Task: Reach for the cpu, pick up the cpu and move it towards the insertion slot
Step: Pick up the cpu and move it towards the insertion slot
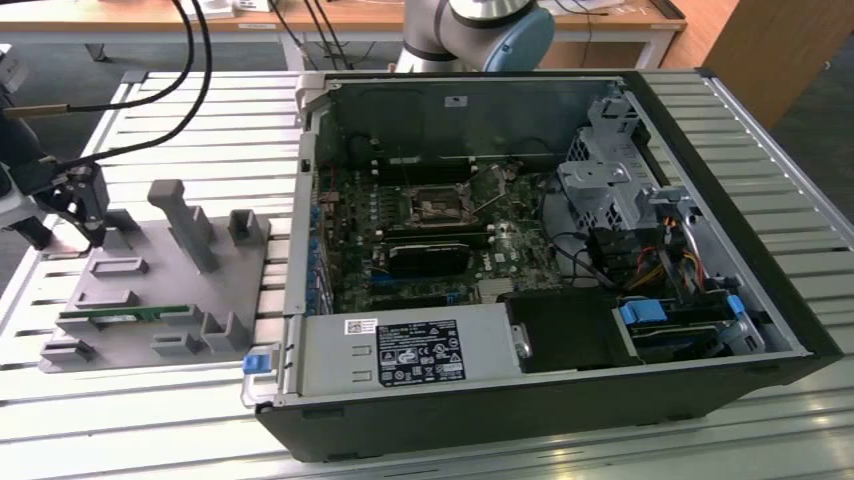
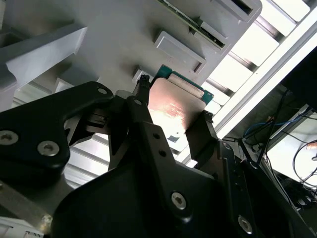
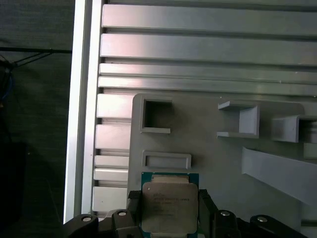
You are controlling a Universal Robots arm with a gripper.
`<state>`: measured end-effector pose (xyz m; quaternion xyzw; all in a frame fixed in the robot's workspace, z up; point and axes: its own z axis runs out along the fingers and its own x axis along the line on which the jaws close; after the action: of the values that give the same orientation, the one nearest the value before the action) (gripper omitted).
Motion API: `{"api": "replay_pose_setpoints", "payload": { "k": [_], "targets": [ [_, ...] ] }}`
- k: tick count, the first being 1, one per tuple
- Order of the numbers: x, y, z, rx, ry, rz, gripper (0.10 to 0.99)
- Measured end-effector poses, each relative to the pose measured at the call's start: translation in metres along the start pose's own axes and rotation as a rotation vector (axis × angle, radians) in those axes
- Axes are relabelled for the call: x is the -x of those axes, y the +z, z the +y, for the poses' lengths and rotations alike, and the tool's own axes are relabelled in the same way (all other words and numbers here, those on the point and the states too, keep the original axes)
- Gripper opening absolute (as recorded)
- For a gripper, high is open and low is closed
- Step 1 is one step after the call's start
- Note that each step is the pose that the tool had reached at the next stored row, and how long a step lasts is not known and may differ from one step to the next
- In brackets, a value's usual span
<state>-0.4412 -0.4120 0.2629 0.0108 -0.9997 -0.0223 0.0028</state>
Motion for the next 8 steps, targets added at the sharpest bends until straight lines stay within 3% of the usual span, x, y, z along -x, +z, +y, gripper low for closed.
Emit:
{"api": "replay_pose_setpoints", "payload": {
  "k": [8],
  "targets": [
    [-0.0001, -0.0132, 0.0006, 0.000, 0.000, 0.0000, 0.545]
  ]
}}
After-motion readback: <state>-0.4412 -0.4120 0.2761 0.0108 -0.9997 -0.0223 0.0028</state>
